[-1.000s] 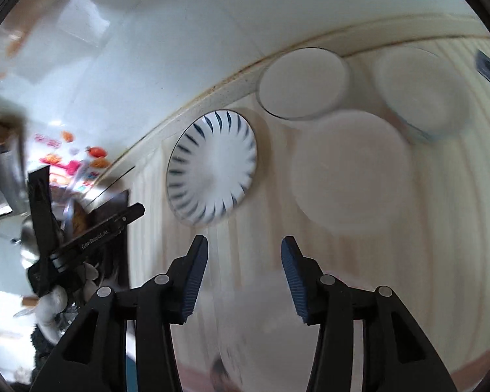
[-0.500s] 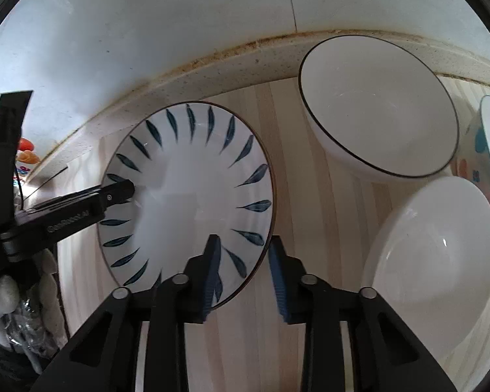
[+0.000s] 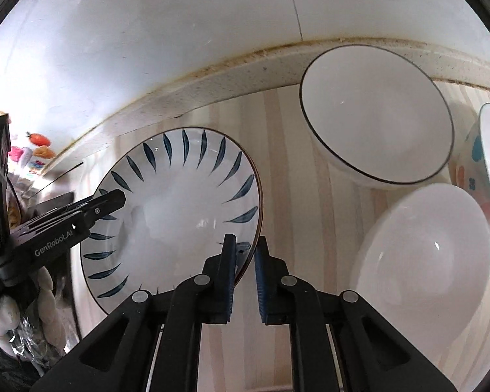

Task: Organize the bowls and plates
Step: 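Grasp the blue-striped plate rim with both tools, then lower the blue-striped plate onto the pink-flower plate with both tools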

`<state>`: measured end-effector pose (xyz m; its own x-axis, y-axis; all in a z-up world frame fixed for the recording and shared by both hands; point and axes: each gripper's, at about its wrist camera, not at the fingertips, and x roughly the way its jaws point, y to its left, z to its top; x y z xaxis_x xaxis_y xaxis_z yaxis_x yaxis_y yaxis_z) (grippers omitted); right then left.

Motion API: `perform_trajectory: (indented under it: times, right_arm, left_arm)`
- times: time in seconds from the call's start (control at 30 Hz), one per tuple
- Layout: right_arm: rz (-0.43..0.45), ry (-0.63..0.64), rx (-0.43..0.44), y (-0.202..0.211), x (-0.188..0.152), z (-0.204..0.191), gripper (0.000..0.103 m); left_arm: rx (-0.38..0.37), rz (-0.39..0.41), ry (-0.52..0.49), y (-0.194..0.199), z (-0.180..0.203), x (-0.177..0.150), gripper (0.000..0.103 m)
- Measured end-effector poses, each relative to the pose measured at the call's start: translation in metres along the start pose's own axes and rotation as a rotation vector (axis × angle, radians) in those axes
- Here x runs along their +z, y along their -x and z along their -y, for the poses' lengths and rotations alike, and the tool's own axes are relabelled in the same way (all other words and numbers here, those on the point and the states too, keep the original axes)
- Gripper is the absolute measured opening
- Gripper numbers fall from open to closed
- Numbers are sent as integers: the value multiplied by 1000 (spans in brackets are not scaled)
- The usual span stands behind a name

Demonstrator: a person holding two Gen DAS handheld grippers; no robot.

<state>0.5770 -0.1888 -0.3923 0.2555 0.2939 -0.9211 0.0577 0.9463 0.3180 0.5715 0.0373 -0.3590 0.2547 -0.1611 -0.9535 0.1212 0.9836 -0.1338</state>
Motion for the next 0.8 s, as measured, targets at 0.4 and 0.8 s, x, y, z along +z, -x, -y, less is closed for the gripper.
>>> perform_trajectory:
  times: [0.4, 0.8]
  right_arm:
    - [57, 122, 62, 102, -44, 22, 12]
    - [99, 190, 84, 174, -115, 61, 12]
  left_arm:
    - [-3, 100, 48, 87, 42, -53, 30]
    - [-8, 147, 63, 130, 113, -118, 30]
